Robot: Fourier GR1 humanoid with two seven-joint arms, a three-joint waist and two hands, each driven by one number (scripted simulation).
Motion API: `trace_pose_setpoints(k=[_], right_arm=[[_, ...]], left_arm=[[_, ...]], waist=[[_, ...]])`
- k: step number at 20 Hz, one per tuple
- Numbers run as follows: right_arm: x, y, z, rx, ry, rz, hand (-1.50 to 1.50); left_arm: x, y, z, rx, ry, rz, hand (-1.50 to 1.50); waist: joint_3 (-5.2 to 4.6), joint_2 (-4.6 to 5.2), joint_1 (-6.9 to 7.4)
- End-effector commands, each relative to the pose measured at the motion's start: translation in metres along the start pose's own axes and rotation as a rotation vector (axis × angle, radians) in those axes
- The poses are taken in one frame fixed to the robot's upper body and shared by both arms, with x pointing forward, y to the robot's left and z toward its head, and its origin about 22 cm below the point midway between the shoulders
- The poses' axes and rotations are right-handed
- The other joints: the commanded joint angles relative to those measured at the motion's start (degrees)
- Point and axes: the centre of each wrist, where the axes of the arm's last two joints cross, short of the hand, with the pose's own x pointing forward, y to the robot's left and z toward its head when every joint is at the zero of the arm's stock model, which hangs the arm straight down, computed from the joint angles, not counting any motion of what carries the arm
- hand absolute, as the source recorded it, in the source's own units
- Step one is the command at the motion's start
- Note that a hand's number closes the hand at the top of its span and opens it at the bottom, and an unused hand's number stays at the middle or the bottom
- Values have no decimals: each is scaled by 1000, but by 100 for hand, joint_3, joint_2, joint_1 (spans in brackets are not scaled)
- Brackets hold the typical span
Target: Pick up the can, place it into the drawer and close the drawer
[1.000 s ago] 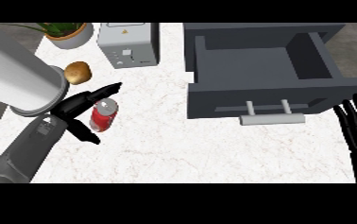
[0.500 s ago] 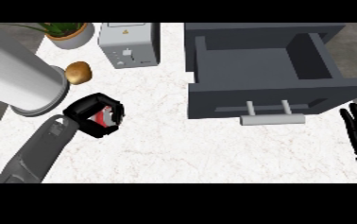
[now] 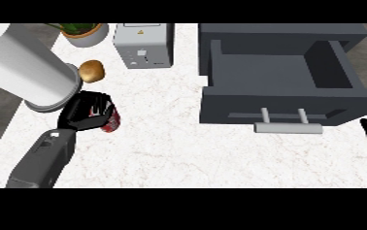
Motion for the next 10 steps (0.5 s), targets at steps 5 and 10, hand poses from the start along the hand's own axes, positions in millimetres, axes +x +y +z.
trace_pose_setpoints(k=[5, 10], right_arm=[[-6, -12, 14, -19, -16, -3, -150], [4, -2, 8, -26, 4, 14, -150]], left_arm=[[4, -44, -22, 338, -9, 65, 150], [54, -77, -48, 251, -27, 29, 150]], waist=[[-12, -7, -15], [-14, -16, 46]])
